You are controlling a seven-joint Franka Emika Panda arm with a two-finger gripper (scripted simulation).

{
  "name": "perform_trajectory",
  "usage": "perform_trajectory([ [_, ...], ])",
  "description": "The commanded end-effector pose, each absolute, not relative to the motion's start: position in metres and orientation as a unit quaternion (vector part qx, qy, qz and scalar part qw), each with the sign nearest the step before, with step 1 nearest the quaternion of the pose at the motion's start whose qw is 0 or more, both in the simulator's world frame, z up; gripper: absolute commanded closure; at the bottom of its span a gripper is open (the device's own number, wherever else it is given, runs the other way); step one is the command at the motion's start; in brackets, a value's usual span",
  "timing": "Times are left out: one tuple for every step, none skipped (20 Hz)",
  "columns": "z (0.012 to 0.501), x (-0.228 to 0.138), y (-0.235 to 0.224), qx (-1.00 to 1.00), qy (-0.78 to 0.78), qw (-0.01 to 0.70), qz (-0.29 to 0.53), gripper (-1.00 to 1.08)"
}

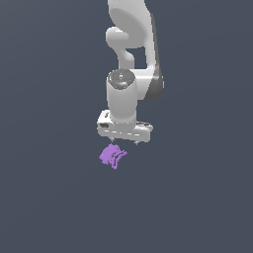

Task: Pick up the object and move it to a goal position.

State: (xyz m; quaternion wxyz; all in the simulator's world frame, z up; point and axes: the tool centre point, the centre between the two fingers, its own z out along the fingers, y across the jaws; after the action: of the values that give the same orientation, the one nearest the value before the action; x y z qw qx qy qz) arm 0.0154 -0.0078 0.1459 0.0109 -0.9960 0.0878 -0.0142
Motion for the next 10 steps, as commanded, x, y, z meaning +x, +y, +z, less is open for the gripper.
perform_trajectory([
  [0.128, 0.016, -0.02, -0.992, 0.128, 0.01, -0.01, -0.92],
  [0.121, 0.017, -0.026, -0.989, 0.146, 0.01, -0.009, -0.92],
  [0.114, 0.017, -0.031, -0.987, 0.162, 0.009, -0.008, -0.92],
  [0.107, 0.017, -0.036, -0.984, 0.177, 0.009, -0.006, -0.92],
  [0.101, 0.017, -0.04, -0.982, 0.191, 0.008, -0.005, -0.92],
  [0.095, 0.017, -0.044, -0.979, 0.203, 0.007, -0.004, -0.92],
  [0.09, 0.016, -0.048, -0.977, 0.215, 0.006, -0.004, -0.92],
  [0.085, 0.016, -0.052, -0.974, 0.226, 0.005, -0.003, -0.92],
  [0.081, 0.016, -0.055, -0.972, 0.236, 0.004, -0.002, -0.92],
  [0.077, 0.016, -0.058, -0.97, 0.244, 0.003, -0.002, -0.92],
])
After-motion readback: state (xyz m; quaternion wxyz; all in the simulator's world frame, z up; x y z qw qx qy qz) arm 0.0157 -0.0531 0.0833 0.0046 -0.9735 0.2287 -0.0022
